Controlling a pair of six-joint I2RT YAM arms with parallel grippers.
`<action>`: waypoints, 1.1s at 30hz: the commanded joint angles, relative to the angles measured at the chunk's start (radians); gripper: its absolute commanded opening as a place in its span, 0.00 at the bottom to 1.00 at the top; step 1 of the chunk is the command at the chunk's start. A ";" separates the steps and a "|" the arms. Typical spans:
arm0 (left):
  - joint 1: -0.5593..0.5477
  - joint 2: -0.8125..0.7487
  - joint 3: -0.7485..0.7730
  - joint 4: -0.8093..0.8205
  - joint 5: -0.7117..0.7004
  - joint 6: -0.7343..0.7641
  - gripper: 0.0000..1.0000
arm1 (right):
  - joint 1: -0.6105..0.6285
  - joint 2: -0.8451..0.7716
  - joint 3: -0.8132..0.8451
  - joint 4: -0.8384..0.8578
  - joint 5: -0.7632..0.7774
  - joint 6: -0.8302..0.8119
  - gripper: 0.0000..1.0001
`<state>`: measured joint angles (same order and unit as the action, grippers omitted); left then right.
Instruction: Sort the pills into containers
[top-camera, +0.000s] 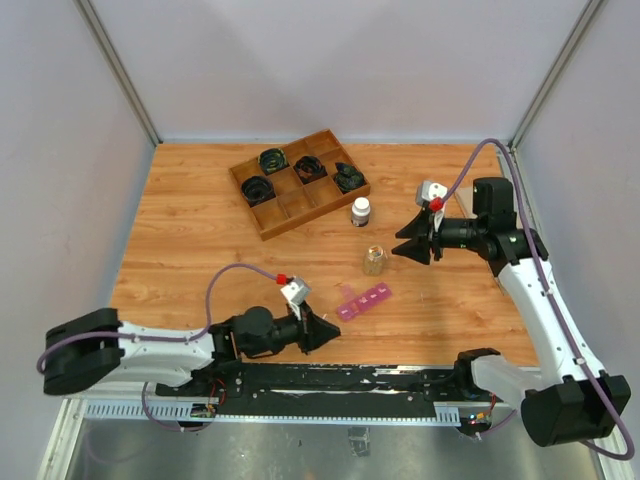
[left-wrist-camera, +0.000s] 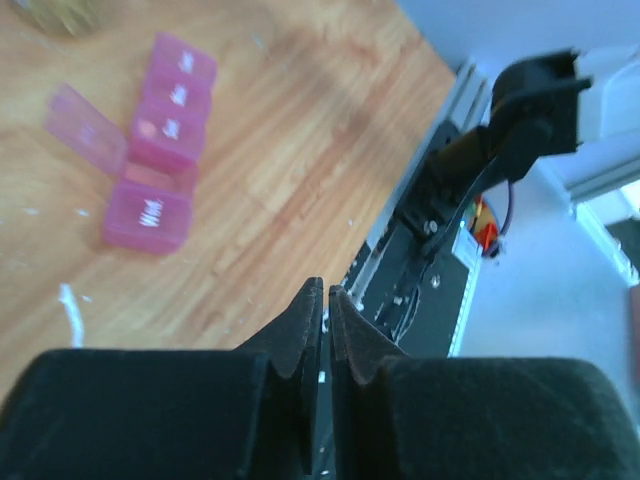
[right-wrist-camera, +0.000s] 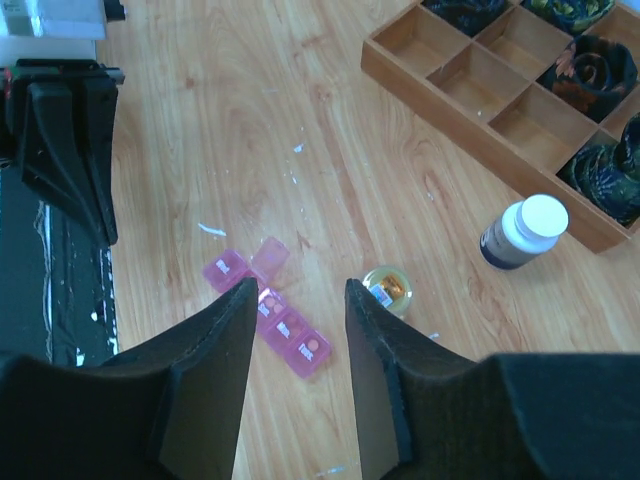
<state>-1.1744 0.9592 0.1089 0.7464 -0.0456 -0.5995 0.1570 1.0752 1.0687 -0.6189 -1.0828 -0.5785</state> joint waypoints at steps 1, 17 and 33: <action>-0.125 0.225 0.128 -0.029 -0.206 -0.104 0.08 | -0.032 -0.074 -0.112 0.082 0.003 0.006 0.42; -0.135 0.606 0.375 -0.266 -0.456 -0.112 0.09 | -0.037 -0.145 -0.214 0.210 0.088 0.098 0.47; -0.093 0.485 0.348 -0.321 -0.458 -0.010 0.13 | 0.019 -0.040 -0.246 -0.147 -0.004 -0.544 0.77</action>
<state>-1.2701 1.5253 0.4862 0.4080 -0.5110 -0.6701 0.1429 1.0008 0.8459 -0.5365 -1.0492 -0.7036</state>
